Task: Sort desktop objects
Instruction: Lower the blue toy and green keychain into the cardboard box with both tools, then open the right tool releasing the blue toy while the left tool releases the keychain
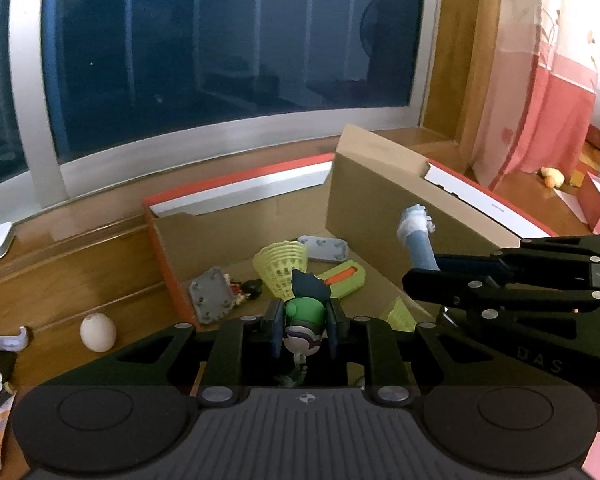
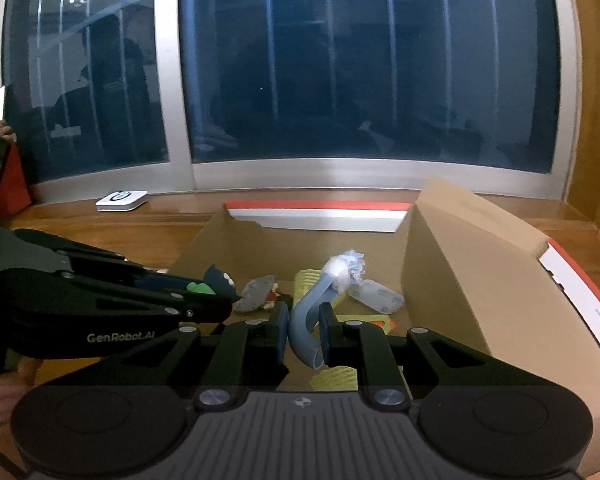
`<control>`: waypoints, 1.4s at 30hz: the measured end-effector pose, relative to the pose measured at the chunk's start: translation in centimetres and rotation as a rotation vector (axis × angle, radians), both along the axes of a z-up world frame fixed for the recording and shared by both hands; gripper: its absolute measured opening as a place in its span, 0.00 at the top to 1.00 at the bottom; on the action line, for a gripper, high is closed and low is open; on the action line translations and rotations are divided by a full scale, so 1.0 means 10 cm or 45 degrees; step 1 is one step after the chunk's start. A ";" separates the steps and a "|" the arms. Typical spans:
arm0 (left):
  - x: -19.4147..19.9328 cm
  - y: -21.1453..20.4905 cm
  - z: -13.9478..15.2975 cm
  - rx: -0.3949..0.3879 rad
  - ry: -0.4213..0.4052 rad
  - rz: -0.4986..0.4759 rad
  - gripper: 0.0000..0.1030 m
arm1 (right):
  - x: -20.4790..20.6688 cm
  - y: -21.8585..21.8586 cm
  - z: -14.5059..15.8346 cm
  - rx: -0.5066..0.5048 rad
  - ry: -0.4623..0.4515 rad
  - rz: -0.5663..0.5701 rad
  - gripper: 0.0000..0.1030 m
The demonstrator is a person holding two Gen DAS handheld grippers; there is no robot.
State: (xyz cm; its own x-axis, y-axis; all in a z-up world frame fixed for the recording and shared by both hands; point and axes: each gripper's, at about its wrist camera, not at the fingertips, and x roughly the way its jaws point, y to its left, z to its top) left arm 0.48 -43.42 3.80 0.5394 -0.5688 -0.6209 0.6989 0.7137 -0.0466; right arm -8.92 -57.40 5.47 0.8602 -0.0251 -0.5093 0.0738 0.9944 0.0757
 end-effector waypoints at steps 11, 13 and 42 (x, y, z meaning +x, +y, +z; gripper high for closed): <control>0.00 -0.10 -0.12 0.032 0.057 -0.042 0.78 | 0.00 -0.10 -0.10 0.015 0.042 -0.043 0.83; 0.00 -0.10 -0.14 0.034 0.066 -0.042 0.78 | 0.00 -0.10 -0.11 0.017 0.049 -0.049 0.83; -0.08 -0.14 -0.15 0.050 0.073 -0.038 0.39 | -0.06 -0.21 -0.20 0.031 0.110 -0.153 0.63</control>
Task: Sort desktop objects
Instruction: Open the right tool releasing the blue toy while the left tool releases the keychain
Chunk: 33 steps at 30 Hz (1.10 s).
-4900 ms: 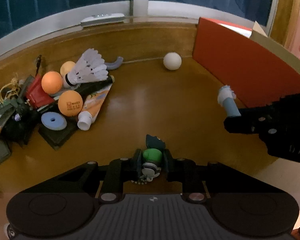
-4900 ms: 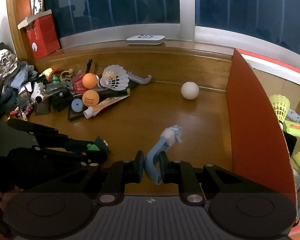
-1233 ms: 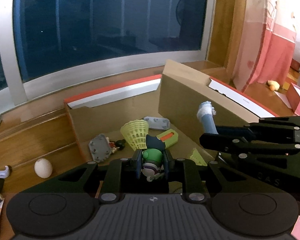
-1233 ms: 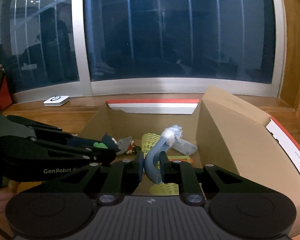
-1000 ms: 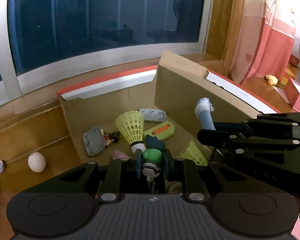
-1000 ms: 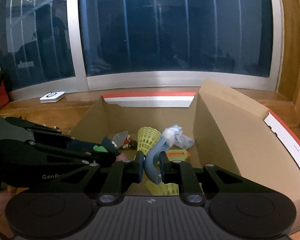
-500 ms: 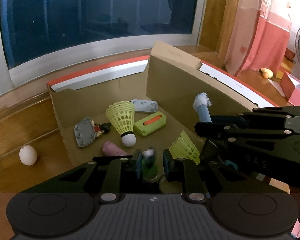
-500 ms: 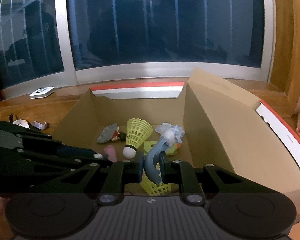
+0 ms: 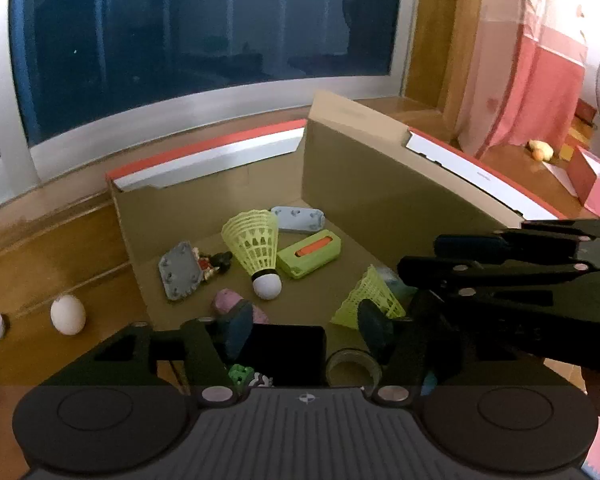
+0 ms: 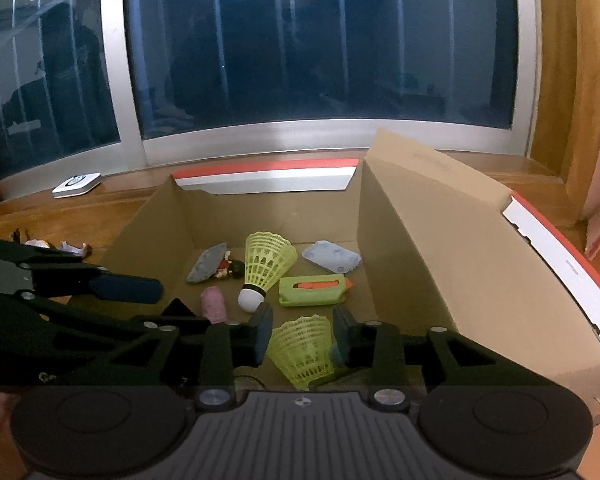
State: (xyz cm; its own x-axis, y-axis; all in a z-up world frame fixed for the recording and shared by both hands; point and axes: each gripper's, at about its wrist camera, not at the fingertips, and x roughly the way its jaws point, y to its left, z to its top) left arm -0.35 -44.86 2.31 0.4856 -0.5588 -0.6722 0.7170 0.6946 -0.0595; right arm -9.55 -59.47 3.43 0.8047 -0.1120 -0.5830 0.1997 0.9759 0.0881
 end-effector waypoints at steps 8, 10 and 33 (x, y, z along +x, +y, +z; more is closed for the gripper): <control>-0.03 0.04 0.03 -0.004 -0.020 0.021 0.31 | -0.07 -0.05 0.01 0.015 -0.011 -0.032 0.54; -0.04 0.06 0.05 -0.010 -0.026 0.028 0.28 | -0.09 -0.05 0.02 0.019 -0.017 -0.044 0.51; -0.25 0.48 0.29 -0.105 -0.097 0.069 0.00 | -0.24 0.11 0.12 -0.008 -0.099 -0.116 0.16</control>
